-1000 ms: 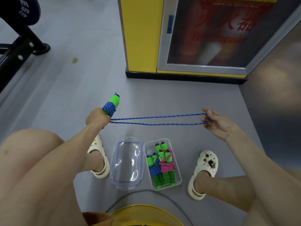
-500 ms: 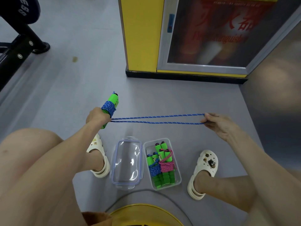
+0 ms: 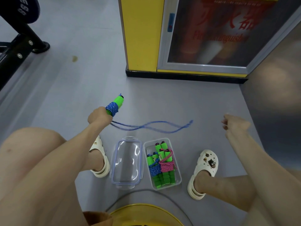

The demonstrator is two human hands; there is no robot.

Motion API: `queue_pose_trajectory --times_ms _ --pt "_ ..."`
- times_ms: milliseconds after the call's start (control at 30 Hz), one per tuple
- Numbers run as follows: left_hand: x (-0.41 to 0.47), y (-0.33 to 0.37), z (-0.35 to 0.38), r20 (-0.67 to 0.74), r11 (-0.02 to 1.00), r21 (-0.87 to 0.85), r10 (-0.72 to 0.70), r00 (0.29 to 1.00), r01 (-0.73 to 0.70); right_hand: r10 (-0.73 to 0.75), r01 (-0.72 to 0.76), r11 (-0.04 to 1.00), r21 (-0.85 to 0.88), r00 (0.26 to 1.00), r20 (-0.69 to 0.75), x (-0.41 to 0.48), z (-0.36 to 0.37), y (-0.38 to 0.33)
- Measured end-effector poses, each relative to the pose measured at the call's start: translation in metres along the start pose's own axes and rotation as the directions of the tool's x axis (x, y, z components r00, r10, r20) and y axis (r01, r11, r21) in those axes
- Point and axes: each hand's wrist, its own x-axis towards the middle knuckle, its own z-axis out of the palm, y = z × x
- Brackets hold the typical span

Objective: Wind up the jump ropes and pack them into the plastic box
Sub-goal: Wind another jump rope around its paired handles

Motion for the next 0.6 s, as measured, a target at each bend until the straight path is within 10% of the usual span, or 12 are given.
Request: queue_pose_trajectory --times_ms 267,600 --pt "0.002 0.01 0.006 0.147 0.978 -0.21 0.041 0.988 -0.01 0.138 -0.126 0.99 -0.061 0.953 0.27 -0.016 0.015 0.001" --pt "-0.061 0.083 0.006 0.372 0.864 -0.492 0.317 0.872 -0.105 -0.036 0.343 0.894 -0.29 0.697 0.716 -0.103 0.084 -0.005"
